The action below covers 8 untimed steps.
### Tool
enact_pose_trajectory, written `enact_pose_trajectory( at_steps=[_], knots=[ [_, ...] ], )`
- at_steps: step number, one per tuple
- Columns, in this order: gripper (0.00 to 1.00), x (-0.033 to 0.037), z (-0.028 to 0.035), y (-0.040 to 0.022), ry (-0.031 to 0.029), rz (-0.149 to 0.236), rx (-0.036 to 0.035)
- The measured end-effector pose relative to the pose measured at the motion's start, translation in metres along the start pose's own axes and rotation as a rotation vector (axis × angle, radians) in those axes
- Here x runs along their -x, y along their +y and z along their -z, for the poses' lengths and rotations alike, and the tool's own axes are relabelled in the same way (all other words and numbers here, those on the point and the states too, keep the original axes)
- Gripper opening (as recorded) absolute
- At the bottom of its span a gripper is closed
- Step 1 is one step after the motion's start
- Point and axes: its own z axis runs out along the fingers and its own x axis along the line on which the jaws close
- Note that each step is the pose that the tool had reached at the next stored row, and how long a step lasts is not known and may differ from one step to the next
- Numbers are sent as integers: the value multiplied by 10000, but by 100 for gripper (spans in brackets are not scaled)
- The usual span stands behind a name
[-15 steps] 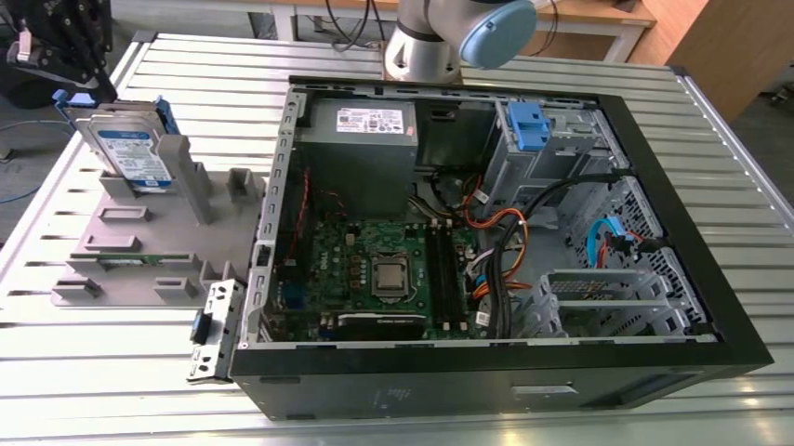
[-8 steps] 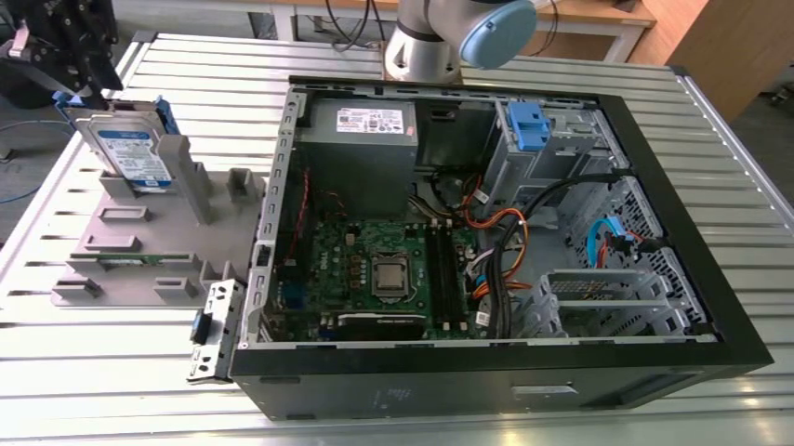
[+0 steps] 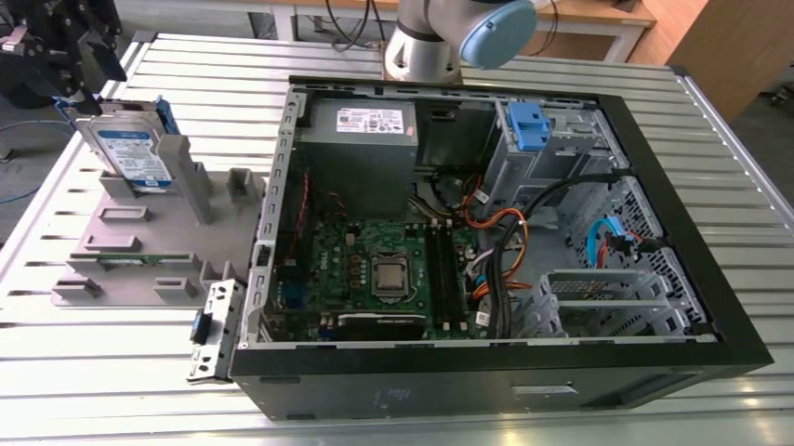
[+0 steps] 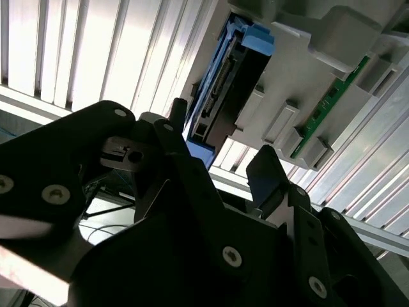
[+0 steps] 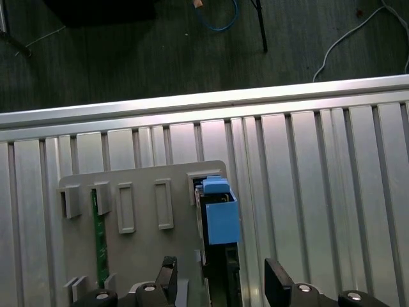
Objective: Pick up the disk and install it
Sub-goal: 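Pick up the disk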
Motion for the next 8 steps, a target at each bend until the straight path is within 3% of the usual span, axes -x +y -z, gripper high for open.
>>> enact_pose_trajectory(
  at_steps=[8],
  knots=[
    [64, 7, -45, -1, 14, 460, -10]
  ],
)
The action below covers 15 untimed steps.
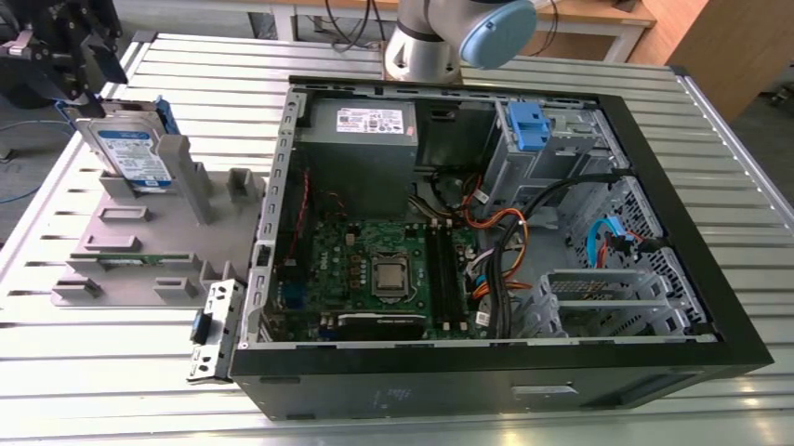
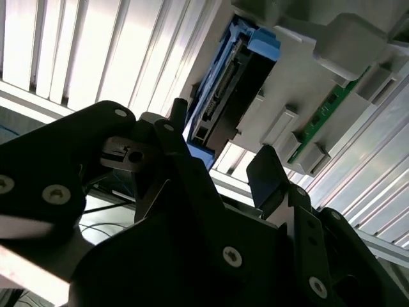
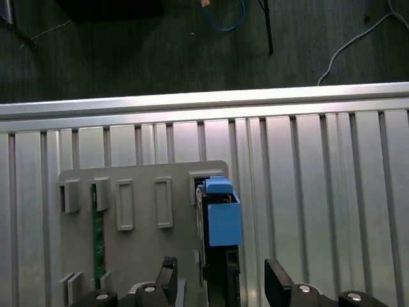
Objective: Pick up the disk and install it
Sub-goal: 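Pick up the disk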
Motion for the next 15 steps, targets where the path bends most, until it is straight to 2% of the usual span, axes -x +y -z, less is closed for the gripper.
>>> enact_pose_trajectory(
  at_steps=[8, 15],
  knots=[
    [64, 1, -117, -3, 15, 549, -34],
    [64, -3, -235, -3, 23, 850, -55]
  ],
)
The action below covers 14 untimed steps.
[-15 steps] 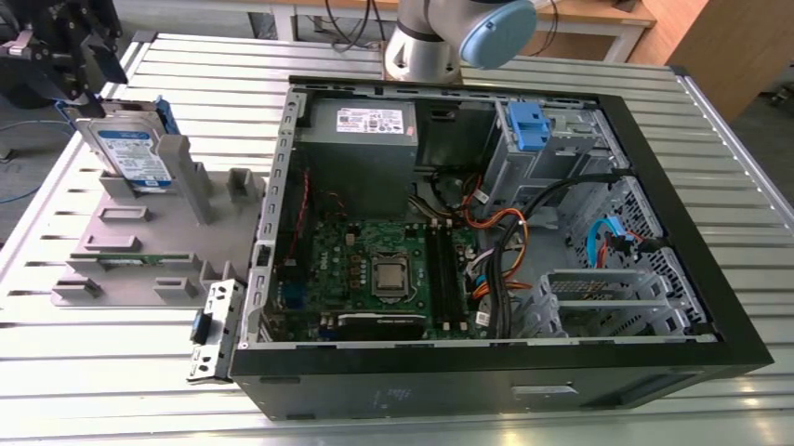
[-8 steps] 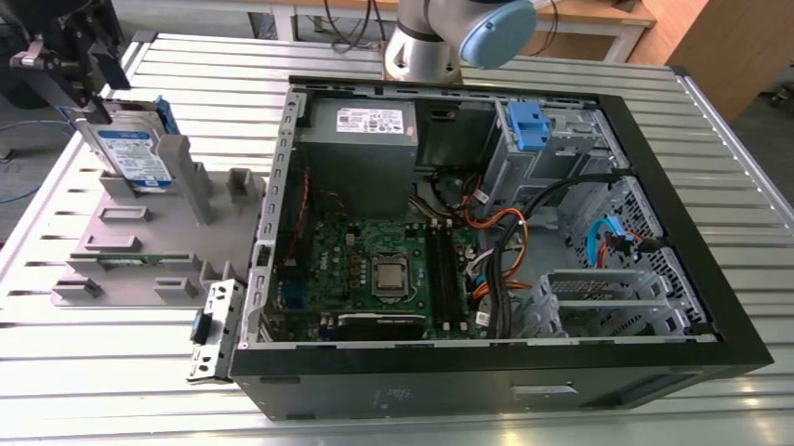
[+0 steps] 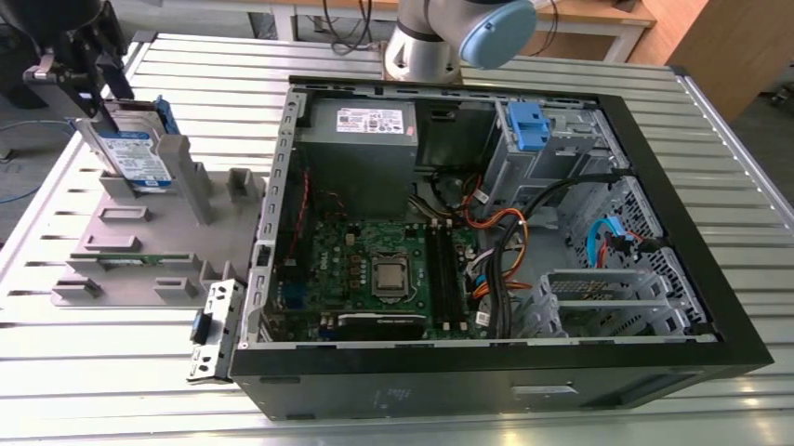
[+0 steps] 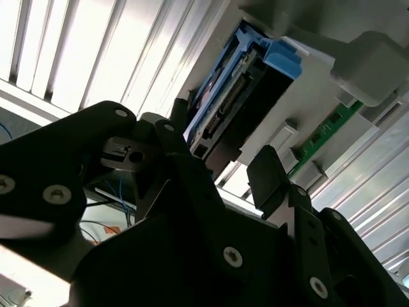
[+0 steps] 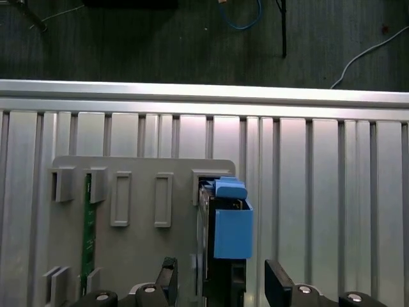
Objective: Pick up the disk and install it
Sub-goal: 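Pick up the disk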
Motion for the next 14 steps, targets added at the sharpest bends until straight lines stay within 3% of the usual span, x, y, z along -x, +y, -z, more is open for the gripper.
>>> enact_pose_trajectory(
  at_steps=[7, 14],
  knots=[
    [64, -1, -108, 0, 7, 252, -21],
    [64, 22, -117, -2, 8, 265, -22]
  ],
)
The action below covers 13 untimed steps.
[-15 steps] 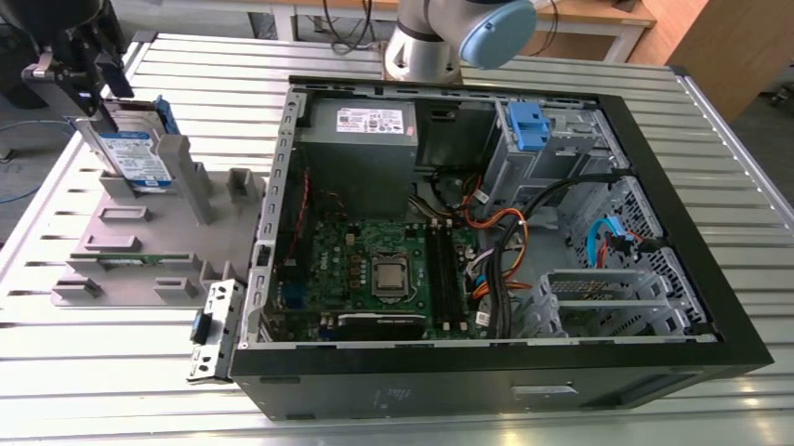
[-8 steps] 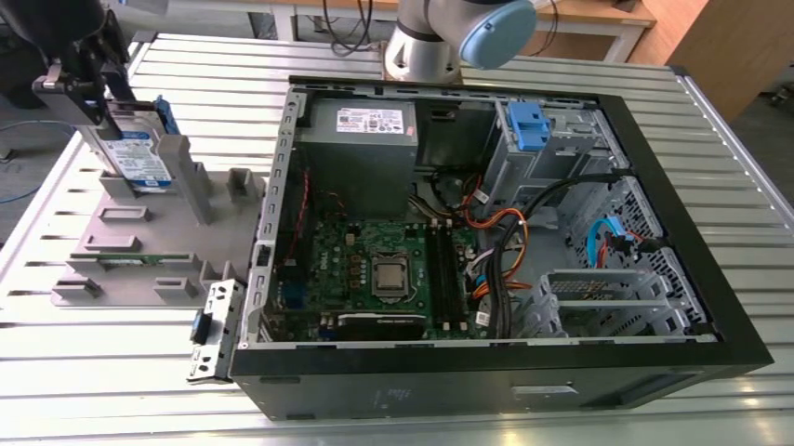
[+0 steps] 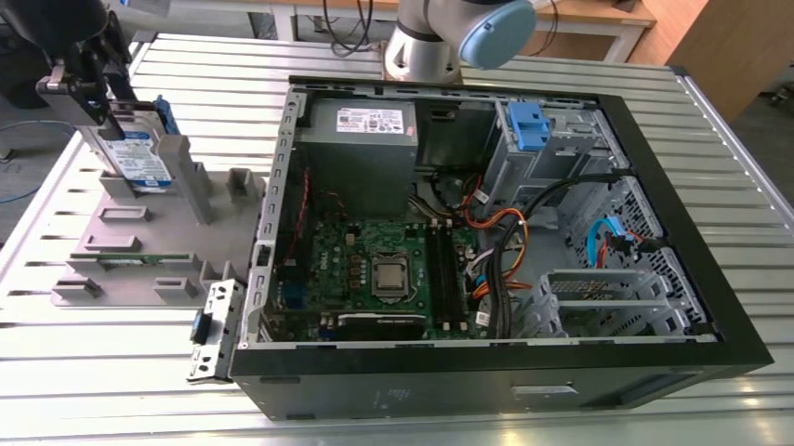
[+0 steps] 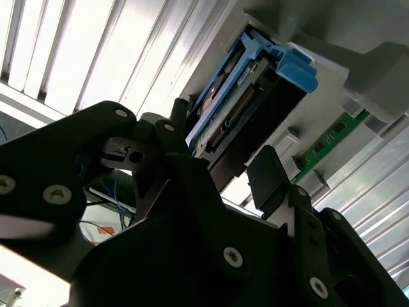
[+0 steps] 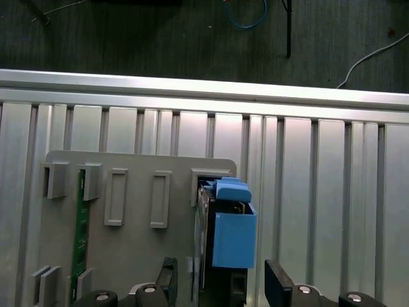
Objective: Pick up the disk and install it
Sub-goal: 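Pick up the disk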
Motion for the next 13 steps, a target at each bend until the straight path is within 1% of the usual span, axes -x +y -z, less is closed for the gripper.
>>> enact_pose_trajectory(
  at_steps=[2, 5, 13],
  knots=[
    [64, 2, 2, 0, 0, -2, 2],
    [64, 3, 30, 0, 1, -2, 2],
    [64, 3, 34, 1, 0, -2, 0]
  ],
)
